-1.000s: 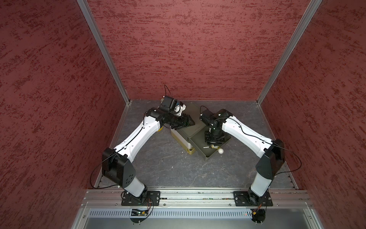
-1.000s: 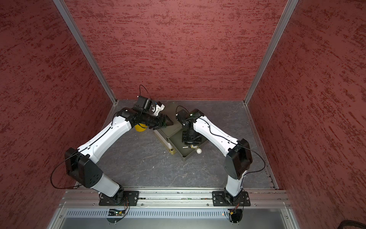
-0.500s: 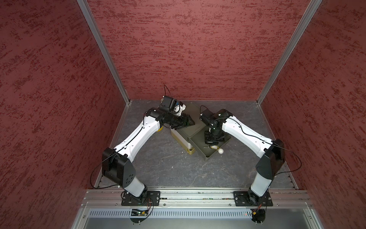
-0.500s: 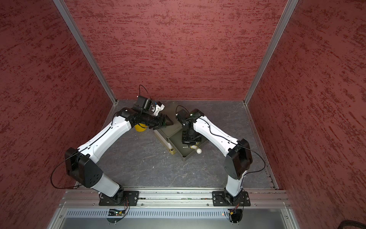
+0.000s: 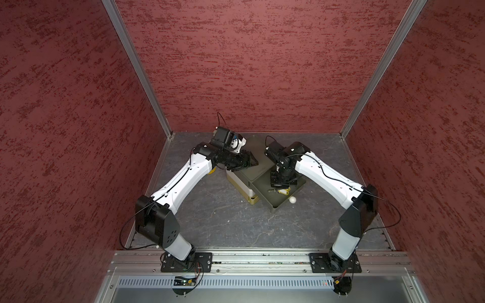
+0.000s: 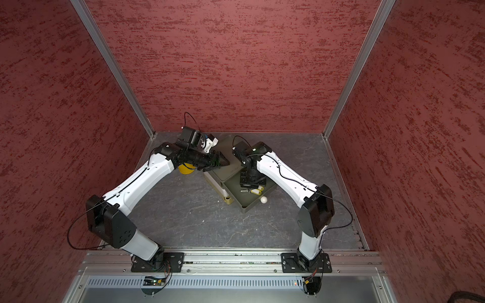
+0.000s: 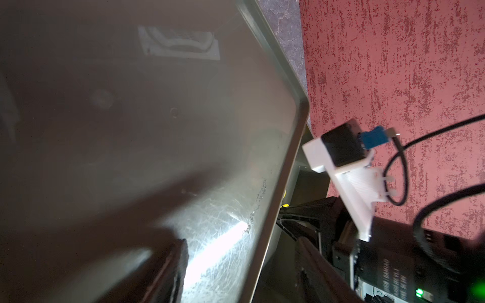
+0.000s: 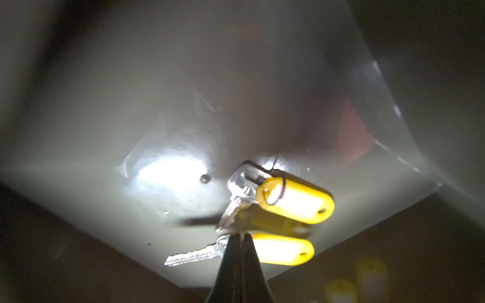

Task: Take the keys out of the drawer
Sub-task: Pick up the key from the drawer.

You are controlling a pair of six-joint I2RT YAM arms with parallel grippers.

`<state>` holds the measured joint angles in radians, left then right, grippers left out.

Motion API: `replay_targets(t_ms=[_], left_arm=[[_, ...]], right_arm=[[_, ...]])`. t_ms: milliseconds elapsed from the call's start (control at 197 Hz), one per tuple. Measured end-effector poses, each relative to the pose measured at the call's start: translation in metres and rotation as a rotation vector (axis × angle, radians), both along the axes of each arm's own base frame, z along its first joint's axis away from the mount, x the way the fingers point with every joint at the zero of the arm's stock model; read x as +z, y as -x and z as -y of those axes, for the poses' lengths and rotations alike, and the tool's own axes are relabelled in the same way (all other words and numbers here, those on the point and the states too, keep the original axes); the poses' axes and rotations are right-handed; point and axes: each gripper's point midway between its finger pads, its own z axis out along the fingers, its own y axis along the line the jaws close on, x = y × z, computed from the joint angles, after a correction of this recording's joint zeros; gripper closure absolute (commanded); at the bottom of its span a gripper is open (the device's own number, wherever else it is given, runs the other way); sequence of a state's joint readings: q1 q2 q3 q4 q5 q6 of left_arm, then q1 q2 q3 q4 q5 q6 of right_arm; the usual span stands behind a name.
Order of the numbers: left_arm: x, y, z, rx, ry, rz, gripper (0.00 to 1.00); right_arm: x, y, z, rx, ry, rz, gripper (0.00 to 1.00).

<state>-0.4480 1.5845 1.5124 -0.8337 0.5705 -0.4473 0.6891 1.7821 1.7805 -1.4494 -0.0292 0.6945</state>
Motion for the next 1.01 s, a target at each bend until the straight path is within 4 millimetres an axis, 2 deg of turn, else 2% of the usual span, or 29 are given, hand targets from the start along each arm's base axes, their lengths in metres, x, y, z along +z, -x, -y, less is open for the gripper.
replay_targets(t_ms=[249,619,787,908,1015], left_arm=[[0.0,0.0,0.0,0.0,0.0,0.0,0.32],[0.001,-0.001,0.0,0.009,0.003,-0.005,0.32],[0.001,-0.001,-0.002,0.017,-0.008,-0.006,0.32],[0.001,-0.001,-0.003,0.022,-0.016,-0.006,0.32],[0.001,-0.002,-0.004,0.025,-0.02,-0.005,0.32]], right_arm=[[0.039,-0.009,-0.003,-0.004,-0.05,0.09,1.0],[0.104,-0.02,0.013,-0.011,-0.062,0.253,1.0],[0.121,-0.028,0.04,-0.06,-0.042,0.31,1.0],[0.133,-0.032,0.069,-0.119,-0.032,0.352,1.0],[0.138,-0.028,0.096,-0.172,-0.025,0.369,1.0]])
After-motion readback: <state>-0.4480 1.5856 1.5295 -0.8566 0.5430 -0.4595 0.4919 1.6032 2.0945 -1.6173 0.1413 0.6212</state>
